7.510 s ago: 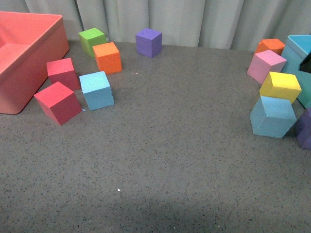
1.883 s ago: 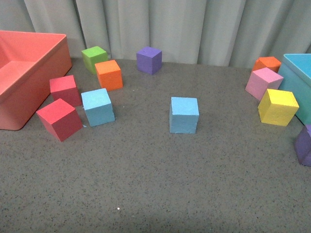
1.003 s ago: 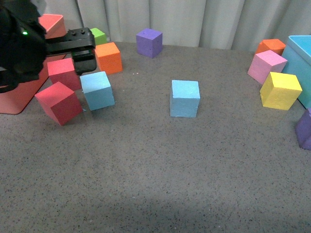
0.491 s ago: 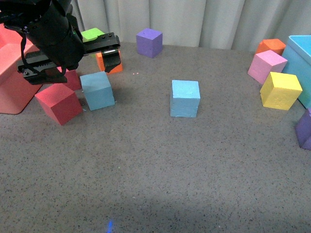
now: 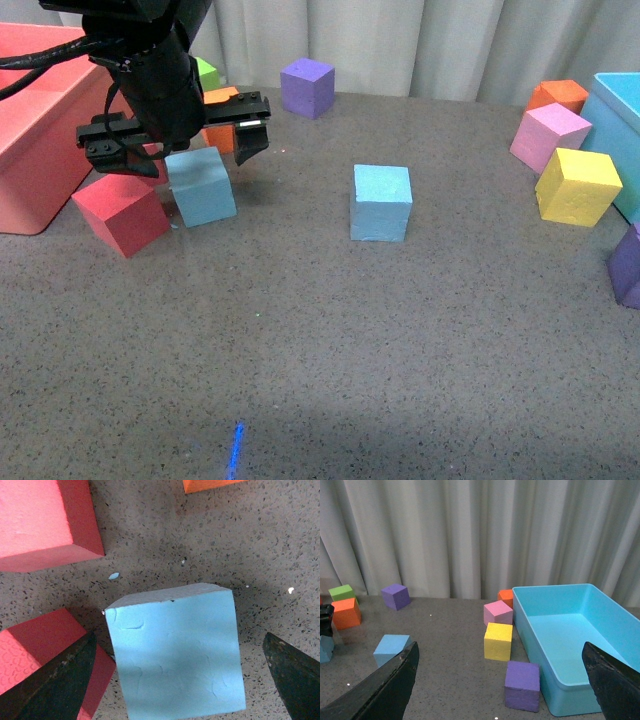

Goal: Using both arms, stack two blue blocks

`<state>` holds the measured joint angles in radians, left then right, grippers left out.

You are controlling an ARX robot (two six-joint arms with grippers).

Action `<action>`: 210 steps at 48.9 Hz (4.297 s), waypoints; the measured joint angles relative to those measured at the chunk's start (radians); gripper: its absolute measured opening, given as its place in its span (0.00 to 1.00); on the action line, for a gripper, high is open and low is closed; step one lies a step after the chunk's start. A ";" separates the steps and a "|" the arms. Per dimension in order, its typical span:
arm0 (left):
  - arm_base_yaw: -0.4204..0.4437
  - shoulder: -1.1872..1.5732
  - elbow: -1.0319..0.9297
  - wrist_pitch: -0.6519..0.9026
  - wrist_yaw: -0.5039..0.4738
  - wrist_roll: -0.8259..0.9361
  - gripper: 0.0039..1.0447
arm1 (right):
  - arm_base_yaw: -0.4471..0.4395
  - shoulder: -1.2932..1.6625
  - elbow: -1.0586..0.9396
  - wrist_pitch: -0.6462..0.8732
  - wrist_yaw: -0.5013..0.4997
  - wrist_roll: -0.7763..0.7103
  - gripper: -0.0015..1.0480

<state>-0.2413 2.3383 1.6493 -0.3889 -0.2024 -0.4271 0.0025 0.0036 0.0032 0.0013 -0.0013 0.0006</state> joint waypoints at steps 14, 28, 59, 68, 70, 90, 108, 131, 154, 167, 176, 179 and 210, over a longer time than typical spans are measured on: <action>-0.013 0.108 0.124 -0.123 0.003 -0.006 0.68 | 0.000 0.000 0.000 0.000 0.000 0.000 0.91; -0.024 0.077 0.091 -0.091 0.023 -0.025 0.47 | 0.000 0.000 0.000 0.000 0.000 0.000 0.91; -0.325 -0.055 0.188 -0.191 -0.010 -0.005 0.45 | 0.000 0.000 0.000 0.000 0.000 0.000 0.91; -0.378 0.044 0.340 -0.262 -0.034 -0.003 0.45 | 0.000 0.000 0.000 0.000 0.000 0.000 0.91; -0.381 0.057 0.356 -0.267 -0.037 -0.002 0.45 | 0.000 0.000 0.000 0.000 0.000 0.000 0.91; -0.374 0.117 0.412 -0.300 -0.066 0.008 0.45 | 0.000 0.000 0.000 0.000 0.000 0.000 0.91; -0.374 0.117 0.407 -0.309 -0.060 0.037 0.65 | 0.000 0.000 0.000 0.000 0.000 0.000 0.91; -0.367 0.001 0.319 -0.271 -0.030 0.024 0.94 | 0.000 0.000 0.000 0.000 0.000 0.000 0.91; -0.214 -0.470 -0.714 1.277 -0.242 0.376 0.45 | 0.000 0.000 0.000 0.000 0.002 0.000 0.91; -0.051 -0.800 -1.226 1.484 -0.080 0.412 0.03 | 0.000 0.000 0.000 0.000 0.000 0.000 0.91; 0.034 -0.935 -1.411 1.537 0.002 0.418 0.03 | 0.000 0.000 0.000 0.000 0.000 0.000 0.91; 0.056 -0.981 -1.445 1.521 0.017 0.418 0.03 | 0.000 0.000 0.000 0.000 0.000 0.000 0.91; 0.236 -1.507 -1.621 1.181 0.196 0.420 0.03 | 0.000 0.000 0.000 0.000 0.001 0.000 0.91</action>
<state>-0.0055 0.8310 0.0284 0.7925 -0.0067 -0.0074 0.0025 0.0036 0.0032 0.0013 -0.0006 0.0006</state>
